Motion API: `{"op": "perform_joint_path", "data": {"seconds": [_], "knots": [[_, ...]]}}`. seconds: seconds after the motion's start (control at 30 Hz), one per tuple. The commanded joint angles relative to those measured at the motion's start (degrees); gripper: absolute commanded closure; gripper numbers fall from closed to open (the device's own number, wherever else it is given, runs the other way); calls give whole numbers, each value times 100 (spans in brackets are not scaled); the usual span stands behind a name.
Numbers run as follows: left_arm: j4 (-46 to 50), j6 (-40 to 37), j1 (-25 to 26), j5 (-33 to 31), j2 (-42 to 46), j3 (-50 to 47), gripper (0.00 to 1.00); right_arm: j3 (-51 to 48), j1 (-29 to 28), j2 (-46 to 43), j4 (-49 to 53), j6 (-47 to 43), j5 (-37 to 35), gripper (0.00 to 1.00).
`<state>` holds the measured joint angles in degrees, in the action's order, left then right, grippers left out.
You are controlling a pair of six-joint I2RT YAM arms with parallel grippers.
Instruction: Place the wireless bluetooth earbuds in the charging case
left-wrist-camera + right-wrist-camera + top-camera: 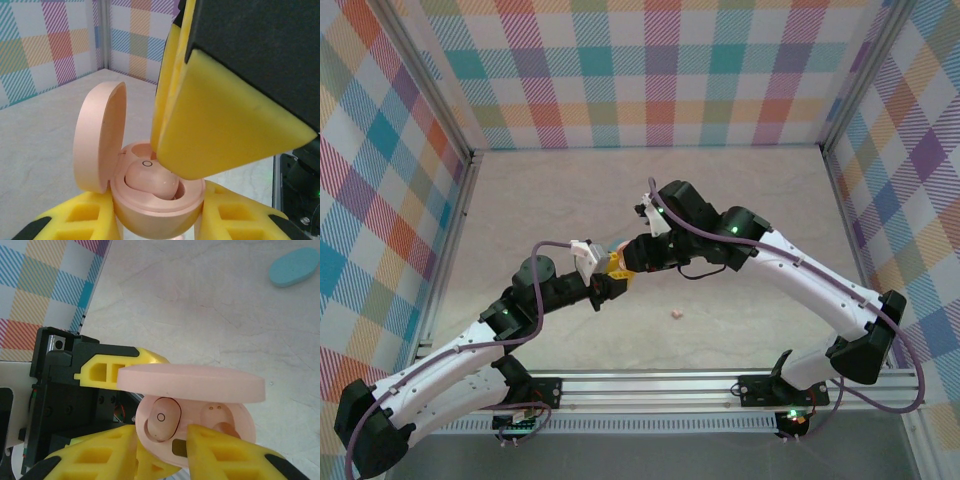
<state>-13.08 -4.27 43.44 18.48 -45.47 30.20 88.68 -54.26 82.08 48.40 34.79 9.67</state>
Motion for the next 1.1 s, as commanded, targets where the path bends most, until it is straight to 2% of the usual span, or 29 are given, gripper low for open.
{"op": "perform_joint_path", "data": {"seconds": [0.0, 0.27, 0.6, 0.8, 1.07], "knots": [[-317, -3, 39, -17, 63, -22, 77, 243, -41, -21, 196, -14, -95, 67], [-262, -10, 42, -121, 157, -67, 77, 351, 74, -384, 225, -212, -463, 65], [-255, -237, 48, 128, 696, -245, 77, 23, 892, -1058, 537, -387, -742, 61], [431, -443, 43, -59, 847, 31, 78, -773, 1240, -1244, 670, -357, -615, 61], [600, -563, 44, 431, 1155, -152, 78, -2373, 1241, -1412, 75, 173, -8, 61]]}}
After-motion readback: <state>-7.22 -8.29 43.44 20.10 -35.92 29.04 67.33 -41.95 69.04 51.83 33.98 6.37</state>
